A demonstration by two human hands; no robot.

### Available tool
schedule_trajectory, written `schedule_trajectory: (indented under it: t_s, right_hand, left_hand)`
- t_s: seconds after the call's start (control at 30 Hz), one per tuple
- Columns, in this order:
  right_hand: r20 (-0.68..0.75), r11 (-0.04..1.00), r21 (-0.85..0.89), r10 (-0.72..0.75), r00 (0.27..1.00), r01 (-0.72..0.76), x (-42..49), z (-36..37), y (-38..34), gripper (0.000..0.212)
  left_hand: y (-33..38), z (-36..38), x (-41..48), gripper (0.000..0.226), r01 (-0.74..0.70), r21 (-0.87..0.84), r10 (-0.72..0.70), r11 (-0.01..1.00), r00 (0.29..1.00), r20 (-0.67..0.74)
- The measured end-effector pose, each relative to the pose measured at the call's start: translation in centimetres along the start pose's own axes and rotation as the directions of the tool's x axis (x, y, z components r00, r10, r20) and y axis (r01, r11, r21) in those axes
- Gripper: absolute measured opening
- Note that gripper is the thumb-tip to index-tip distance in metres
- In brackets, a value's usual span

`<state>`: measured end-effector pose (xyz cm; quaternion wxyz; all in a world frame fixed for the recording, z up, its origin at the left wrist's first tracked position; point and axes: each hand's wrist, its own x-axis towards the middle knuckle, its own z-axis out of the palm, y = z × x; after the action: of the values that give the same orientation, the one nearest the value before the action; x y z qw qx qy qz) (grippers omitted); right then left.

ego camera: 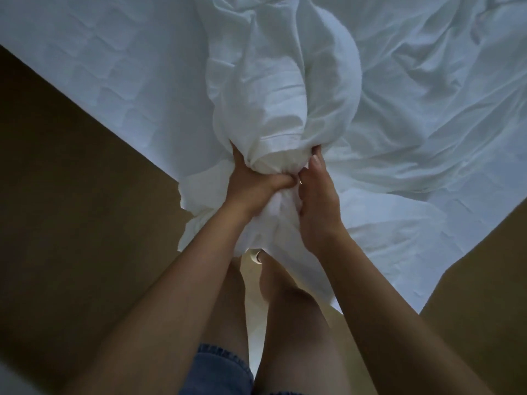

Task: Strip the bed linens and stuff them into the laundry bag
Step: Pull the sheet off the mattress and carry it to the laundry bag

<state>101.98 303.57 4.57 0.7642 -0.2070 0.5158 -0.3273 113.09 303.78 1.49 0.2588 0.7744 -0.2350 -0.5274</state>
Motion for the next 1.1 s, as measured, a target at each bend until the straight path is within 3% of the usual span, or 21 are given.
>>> schedule_trajectory:
  t_s: [0.13,0.23,0.37,0.4,0.43,0.5,0.53,0.6,0.7,0.77,0.87,0.93,1.0,1.1]
  right_hand:
    - [0.141,0.995,-0.073,-0.055,0.988,0.066,0.4,4.2,-2.3,0.068]
    - [0.251,0.977,-0.17,-0.081,0.965,0.127,1.7,8.2,-4.0,0.067]
    - [0.313,0.926,-0.315,-0.107,0.944,0.21,3.7,13.6,-5.5,0.071]
    - [0.327,0.839,-0.448,-0.168,0.93,0.309,4.4,15.0,-5.8,0.076]
    - [0.359,0.686,-0.595,-0.24,0.902,0.419,5.5,16.4,-5.8,0.082]
    - [0.425,0.3,-0.815,-0.271,0.863,0.496,8.8,18.3,-5.4,0.1]
    - [0.405,0.16,-0.885,-0.2,0.892,0.438,10.8,18.9,-5.1,0.114]
    - [0.269,-0.02,-0.963,-0.006,0.963,0.268,14.6,19.1,-3.9,0.138]
    - [0.173,-0.199,-0.962,0.097,0.98,0.189,17.4,18.0,-0.5,0.152]
    - [0.188,-0.158,-0.968,0.061,0.98,0.195,17.3,17.2,1.5,0.139]
    - [0.078,0.17,-0.981,-0.105,0.991,0.095,16.3,16.4,2.1,0.097]
    - [-0.067,0.297,-0.955,-0.18,0.981,-0.01,15.9,16.3,1.5,0.073]
    - [-0.141,0.317,-0.946,-0.229,0.963,-0.063,15.4,16.2,0.5,0.058]
    - [-0.158,0.301,-0.95,-0.235,0.959,-0.082,13.8,15.7,-1.8,0.054]
  left_hand:
    - [2.7,-3.5,-0.2,0.05,-0.034,-0.335,0.007,0.942,0.997,-0.081]
    - [5.0,-7.1,0.2,0.052,-0.043,-0.546,-0.003,0.837,0.997,-0.084]
    - [6.8,-12.8,2.1,0.047,-0.065,-0.632,-0.016,0.772,0.992,-0.122]
    - [7.1,-13.9,2.9,0.038,-0.066,-0.631,-0.02,0.773,0.991,-0.129]
    - [7.3,-14.8,4.1,0.025,-0.066,-0.625,-0.035,0.778,0.989,-0.147]
    - [7.3,-16.6,7.3,0.019,-0.067,-0.639,-0.102,0.766,0.969,-0.224]
    - [7.5,-17.5,8.7,0.024,-0.074,-0.688,-0.138,0.722,0.959,-0.248]
    - [7.0,-18.5,11.6,0.037,-0.063,-0.782,-0.256,0.62,0.926,-0.277]
    - [5.3,-17.7,13.1,0.049,-0.052,-0.736,-0.246,0.675,0.925,-0.291]
    - [4.6,-16.4,13.1,0.051,-0.024,-0.668,-0.164,0.744,0.962,-0.217]
    - [5.7,-15.6,13.3,0.078,0.003,-0.637,-0.131,0.771,0.979,-0.154]
    - [6.3,-15.4,13.4,0.1,0.015,-0.625,-0.136,0.781,0.98,-0.146]
    - [6.4,-15.0,12.8,0.117,0.022,-0.59,-0.102,0.807,0.989,-0.102]
    - [5.0,-14.2,10.8,0.142,0.009,-0.378,-0.04,0.926,0.997,-0.073]
